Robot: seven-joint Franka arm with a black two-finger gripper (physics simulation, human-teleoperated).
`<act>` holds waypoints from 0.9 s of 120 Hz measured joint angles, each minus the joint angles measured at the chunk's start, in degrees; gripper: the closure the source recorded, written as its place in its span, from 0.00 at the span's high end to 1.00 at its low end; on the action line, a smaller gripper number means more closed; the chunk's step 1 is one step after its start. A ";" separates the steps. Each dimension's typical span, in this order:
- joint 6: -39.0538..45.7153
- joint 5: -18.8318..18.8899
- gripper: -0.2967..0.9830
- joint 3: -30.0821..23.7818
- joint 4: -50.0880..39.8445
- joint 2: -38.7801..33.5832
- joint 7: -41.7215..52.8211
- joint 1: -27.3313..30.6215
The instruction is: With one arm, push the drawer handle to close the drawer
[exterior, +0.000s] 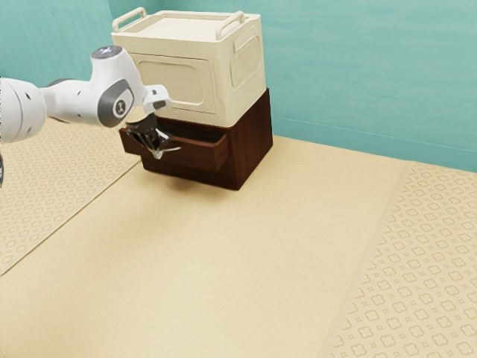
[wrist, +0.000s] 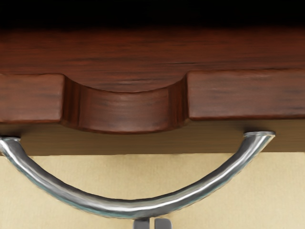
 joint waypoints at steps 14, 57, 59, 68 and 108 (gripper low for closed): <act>-1.31 0.53 0.15 0.04 3.69 2.31 0.08 -0.32; -6.99 2.56 0.15 0.07 17.22 10.46 0.39 -2.73; -7.26 2.60 0.15 0.08 17.75 10.75 0.41 -2.82; -8.29 2.72 0.15 0.40 19.76 12.04 0.49 -3.25; -13.65 2.86 0.15 2.70 32.51 19.52 1.01 -6.34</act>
